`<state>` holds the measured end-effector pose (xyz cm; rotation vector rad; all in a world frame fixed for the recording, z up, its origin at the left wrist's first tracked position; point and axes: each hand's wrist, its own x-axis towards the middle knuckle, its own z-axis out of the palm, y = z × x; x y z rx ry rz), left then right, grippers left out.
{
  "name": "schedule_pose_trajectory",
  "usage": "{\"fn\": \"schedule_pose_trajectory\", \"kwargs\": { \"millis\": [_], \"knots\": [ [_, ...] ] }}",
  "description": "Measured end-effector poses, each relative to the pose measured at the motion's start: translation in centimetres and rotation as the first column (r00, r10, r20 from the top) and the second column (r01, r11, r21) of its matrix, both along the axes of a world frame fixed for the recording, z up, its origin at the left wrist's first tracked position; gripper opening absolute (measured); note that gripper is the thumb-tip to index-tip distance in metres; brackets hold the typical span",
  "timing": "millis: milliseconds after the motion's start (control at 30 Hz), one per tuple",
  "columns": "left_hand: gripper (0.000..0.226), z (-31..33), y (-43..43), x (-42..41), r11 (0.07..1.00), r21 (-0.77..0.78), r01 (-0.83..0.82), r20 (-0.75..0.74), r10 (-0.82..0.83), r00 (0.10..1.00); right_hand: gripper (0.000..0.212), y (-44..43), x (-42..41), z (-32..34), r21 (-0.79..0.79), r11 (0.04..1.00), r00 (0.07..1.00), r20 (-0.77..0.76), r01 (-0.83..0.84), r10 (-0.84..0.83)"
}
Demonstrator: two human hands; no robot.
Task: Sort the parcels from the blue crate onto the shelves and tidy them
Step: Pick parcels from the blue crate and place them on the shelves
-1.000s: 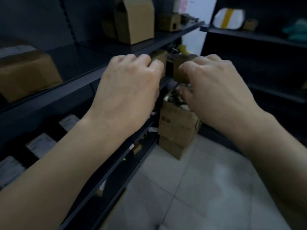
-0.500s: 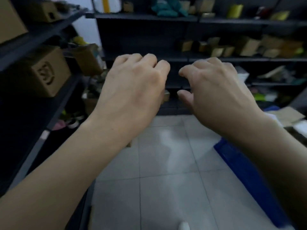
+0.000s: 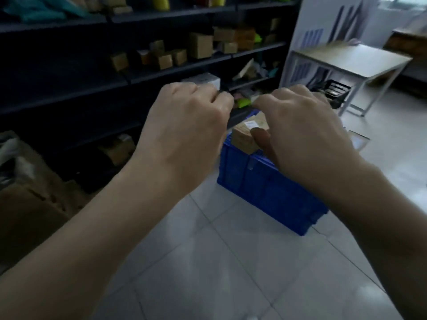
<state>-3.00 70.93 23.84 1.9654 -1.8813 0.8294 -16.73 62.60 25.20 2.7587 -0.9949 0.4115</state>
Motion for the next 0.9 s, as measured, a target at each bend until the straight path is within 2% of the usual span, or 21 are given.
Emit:
{"fn": "schedule_pose_trajectory", "kwargs": {
  "millis": [233, 433, 733, 900],
  "knots": [
    [0.02, -1.8, -13.0, -7.2, 0.986, -0.058, 0.156, -0.018, -0.157, 0.987, 0.025, -11.8, -8.8, -1.8, -0.017, 0.973, 0.974, 0.018, 0.228, -0.228],
    [0.015, -4.0, -21.9, -11.8, 0.977, -0.015, 0.21, -0.072, -0.211, 0.975, 0.028, -18.8, -15.1, -3.0, -0.009, 0.927, 0.927, 0.0, 0.376, -0.376],
    [0.01, -6.0, -31.6, -12.9, 0.954, 0.036, 0.296, -0.109, -0.291, 0.951, 0.033, -27.1, -17.1, -4.9, 0.037, 0.865, 0.865, -0.029, 0.501, -0.5],
    [0.016, -6.3, -37.2, -12.3, 0.939, 0.042, 0.341, -0.13, -0.333, 0.934, 0.033, -31.6, -16.7, -5.1, 0.03, 0.834, 0.834, -0.041, 0.551, -0.55]
  ]
}}
